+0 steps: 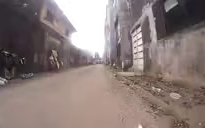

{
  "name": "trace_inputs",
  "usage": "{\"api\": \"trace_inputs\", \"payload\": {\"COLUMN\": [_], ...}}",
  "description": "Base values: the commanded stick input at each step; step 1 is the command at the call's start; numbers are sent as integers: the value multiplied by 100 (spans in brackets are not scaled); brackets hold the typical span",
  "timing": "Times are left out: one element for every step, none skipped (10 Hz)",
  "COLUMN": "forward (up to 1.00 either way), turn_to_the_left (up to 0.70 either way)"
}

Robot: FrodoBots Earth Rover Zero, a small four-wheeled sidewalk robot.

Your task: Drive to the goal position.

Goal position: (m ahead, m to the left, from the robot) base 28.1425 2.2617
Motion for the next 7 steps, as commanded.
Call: {"api": "trace_inputs", "payload": {"forward": [100,100,100,100,100,100,100], "turn_to_the_left": [0,0,0,0,0,0,0]}}
